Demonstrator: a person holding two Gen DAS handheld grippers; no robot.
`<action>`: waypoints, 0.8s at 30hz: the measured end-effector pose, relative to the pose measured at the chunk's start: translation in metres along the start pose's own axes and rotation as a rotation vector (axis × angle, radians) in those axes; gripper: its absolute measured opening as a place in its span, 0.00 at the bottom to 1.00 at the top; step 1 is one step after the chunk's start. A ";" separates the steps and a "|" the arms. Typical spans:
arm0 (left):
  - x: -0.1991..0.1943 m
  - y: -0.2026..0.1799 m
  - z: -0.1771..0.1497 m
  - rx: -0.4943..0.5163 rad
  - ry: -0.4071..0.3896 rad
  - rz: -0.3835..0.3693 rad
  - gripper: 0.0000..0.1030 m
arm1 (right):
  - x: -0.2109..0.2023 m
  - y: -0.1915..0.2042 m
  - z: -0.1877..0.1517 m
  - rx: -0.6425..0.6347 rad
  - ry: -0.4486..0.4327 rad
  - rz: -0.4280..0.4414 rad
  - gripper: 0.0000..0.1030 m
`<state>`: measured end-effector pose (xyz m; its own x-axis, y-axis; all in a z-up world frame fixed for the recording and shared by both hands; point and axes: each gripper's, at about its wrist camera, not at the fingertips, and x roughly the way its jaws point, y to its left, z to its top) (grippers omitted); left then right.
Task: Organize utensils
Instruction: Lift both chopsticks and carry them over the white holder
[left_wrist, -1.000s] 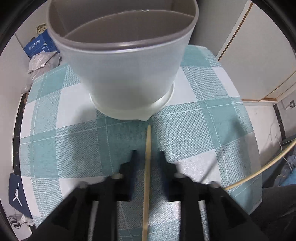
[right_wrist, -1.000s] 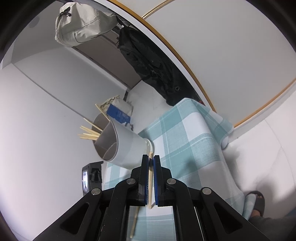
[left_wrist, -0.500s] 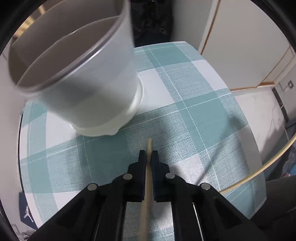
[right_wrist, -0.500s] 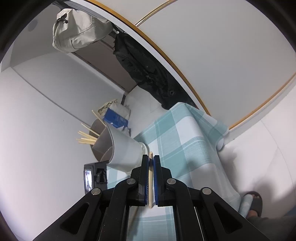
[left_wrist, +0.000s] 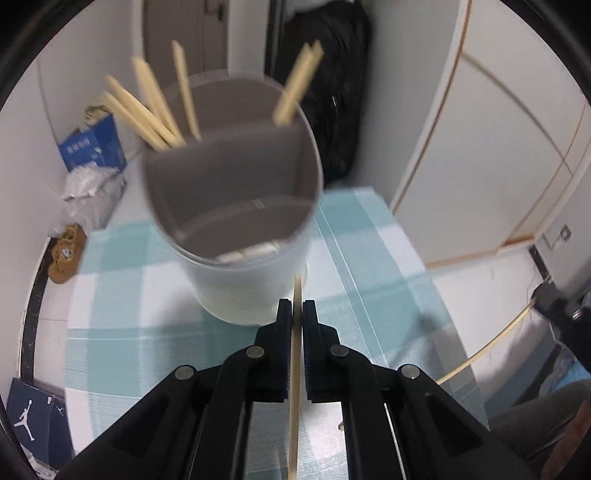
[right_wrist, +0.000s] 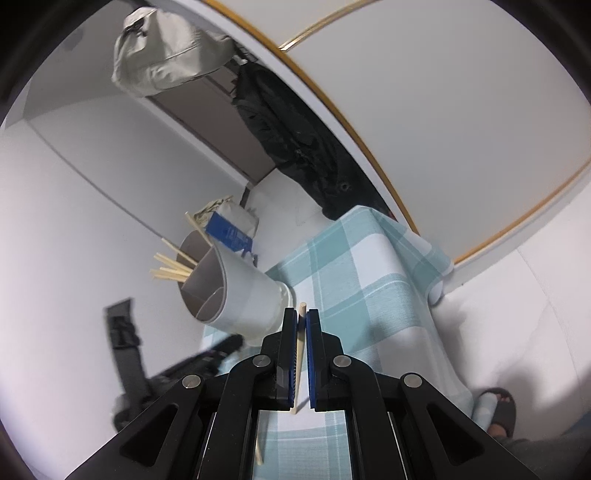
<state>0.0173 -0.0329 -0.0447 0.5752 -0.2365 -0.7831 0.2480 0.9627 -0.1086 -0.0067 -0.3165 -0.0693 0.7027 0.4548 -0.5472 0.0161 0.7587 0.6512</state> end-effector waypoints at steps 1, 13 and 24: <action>-0.004 0.002 0.002 -0.012 -0.023 0.002 0.02 | -0.001 0.004 -0.001 -0.019 -0.005 0.002 0.04; -0.020 -0.002 0.003 -0.075 -0.201 -0.036 0.02 | 0.001 0.040 -0.016 -0.177 -0.034 0.019 0.04; -0.035 0.005 -0.004 -0.069 -0.226 -0.055 0.02 | -0.003 0.076 -0.030 -0.318 -0.069 0.039 0.04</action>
<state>-0.0043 -0.0189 -0.0201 0.7239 -0.3052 -0.6188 0.2346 0.9523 -0.1953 -0.0288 -0.2463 -0.0334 0.7453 0.4616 -0.4811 -0.2271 0.8542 0.4678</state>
